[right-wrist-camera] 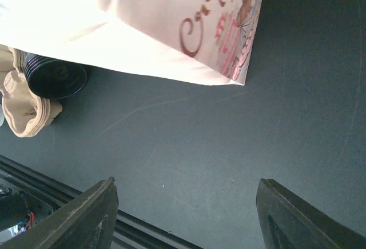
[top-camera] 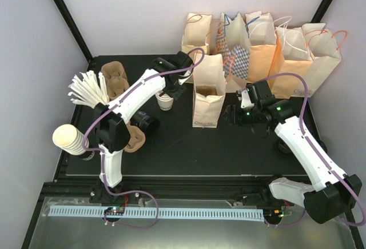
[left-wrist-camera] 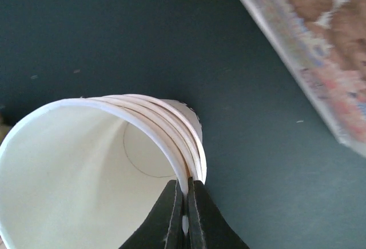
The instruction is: Pack the takeout coffee
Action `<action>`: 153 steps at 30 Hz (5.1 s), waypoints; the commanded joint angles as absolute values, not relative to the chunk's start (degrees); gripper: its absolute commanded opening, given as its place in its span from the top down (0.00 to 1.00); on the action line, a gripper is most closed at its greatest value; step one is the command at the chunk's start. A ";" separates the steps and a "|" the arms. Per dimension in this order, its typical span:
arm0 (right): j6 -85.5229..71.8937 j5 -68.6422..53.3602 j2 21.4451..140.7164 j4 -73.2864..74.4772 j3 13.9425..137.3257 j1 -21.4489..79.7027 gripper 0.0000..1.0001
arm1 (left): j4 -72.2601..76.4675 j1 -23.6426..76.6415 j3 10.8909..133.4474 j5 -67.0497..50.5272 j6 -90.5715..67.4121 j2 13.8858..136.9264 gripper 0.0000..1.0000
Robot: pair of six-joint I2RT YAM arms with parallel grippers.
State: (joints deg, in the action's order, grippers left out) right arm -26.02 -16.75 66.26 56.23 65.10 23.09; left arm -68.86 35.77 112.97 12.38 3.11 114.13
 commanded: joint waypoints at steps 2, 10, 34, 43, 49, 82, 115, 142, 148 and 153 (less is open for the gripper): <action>-26.10 -17.49 65.53 55.02 64.94 23.03 0.31 | -71.56 35.78 111.12 26.86 4.03 111.04 0.99; -25.35 -17.81 65.43 55.76 65.60 23.07 0.31 | -69.57 29.67 106.25 26.76 -1.37 109.48 0.98; -24.82 -19.53 66.50 56.39 66.14 23.03 0.31 | -67.22 25.19 101.09 15.58 -6.09 104.46 0.82; -25.20 -19.47 66.26 56.12 65.83 23.03 0.31 | -68.23 24.32 100.99 16.07 -5.27 105.61 0.74; -25.09 -19.31 66.39 56.15 65.83 23.03 0.31 | -67.37 23.63 101.29 15.62 -5.43 104.31 0.70; -25.44 -20.17 66.93 54.96 65.58 23.03 0.31 | -75.05 25.37 108.74 25.04 -6.32 102.51 0.98; -24.48 -19.47 64.55 55.54 65.23 22.99 0.31 | -75.19 25.61 113.31 24.68 -6.26 101.92 0.98; -33.13 -8.80 60.90 48.97 56.41 22.94 0.29 | -75.57 65.70 89.47 11.53 -21.90 85.91 0.98; -36.57 -14.40 66.09 44.43 51.30 20.52 0.29 | -64.23 70.36 82.01 13.78 -22.27 86.64 0.98; -41.42 -24.80 68.73 33.17 44.22 12.73 0.30 | -58.01 71.41 78.43 17.77 -22.74 88.07 0.98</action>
State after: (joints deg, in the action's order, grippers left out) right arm -36.45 -16.32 67.16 42.96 47.46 17.74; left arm -66.37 70.63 79.70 14.06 -21.65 87.96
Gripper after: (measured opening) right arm 0.707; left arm 0.031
